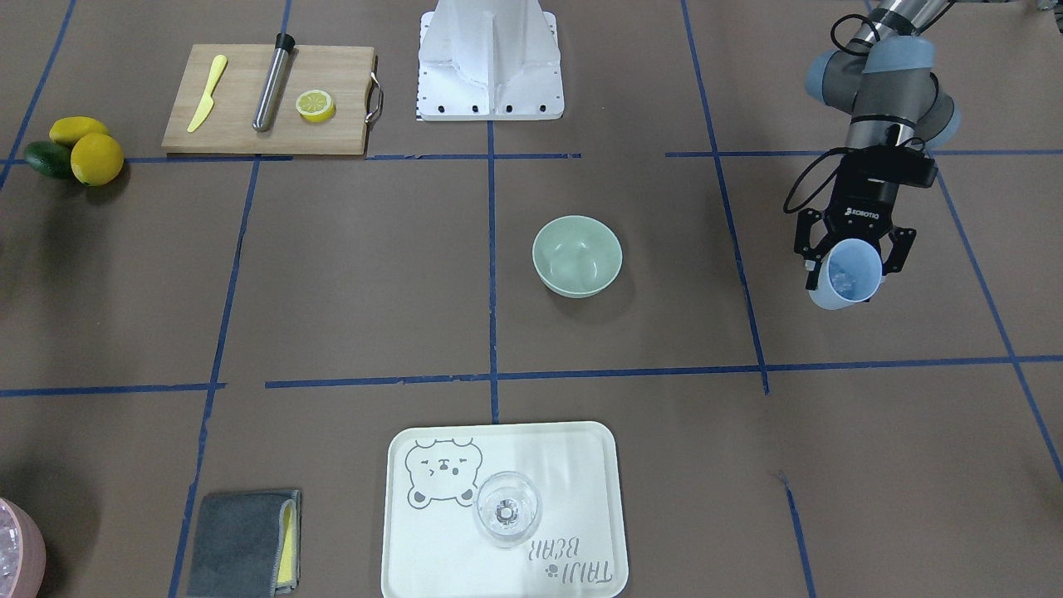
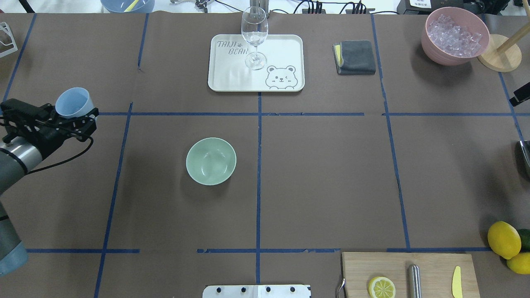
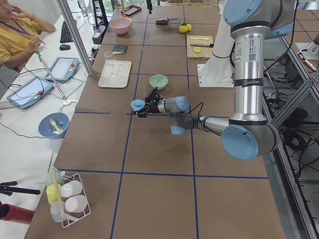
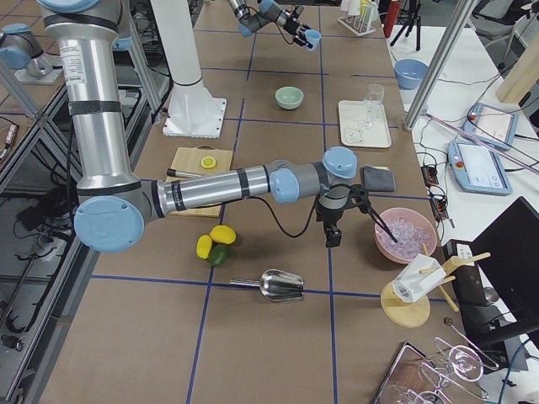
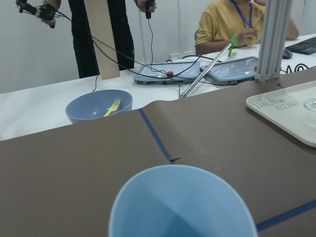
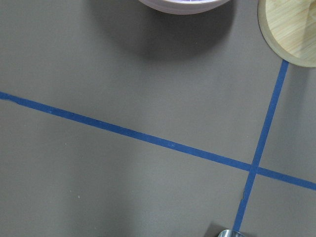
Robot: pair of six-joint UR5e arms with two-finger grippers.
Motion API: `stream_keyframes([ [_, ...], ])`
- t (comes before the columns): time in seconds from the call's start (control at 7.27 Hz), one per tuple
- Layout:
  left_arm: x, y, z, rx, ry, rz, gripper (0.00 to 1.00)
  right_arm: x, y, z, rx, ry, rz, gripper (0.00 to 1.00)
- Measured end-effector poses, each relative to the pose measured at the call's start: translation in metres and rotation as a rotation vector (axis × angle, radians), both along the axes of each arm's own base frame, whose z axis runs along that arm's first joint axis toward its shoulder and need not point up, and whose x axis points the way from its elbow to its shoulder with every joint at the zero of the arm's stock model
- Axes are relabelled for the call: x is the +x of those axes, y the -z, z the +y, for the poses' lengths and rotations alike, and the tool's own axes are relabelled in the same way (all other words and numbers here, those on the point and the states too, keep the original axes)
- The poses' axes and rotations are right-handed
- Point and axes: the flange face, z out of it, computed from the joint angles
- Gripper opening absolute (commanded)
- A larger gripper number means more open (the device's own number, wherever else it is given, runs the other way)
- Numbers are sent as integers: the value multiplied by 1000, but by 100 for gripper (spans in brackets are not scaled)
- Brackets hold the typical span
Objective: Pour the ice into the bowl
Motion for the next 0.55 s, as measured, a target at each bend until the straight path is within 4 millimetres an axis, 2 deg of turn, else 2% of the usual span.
stream_keyframes([
  [0.14, 15, 20, -10, -7, -1, -14, 0, 0, -2, 1, -3, 0, 1, 100],
  [0.55, 36, 75, -22, -43, 10, -87, 0, 2, -6, 4, -10, -1, 4, 100],
])
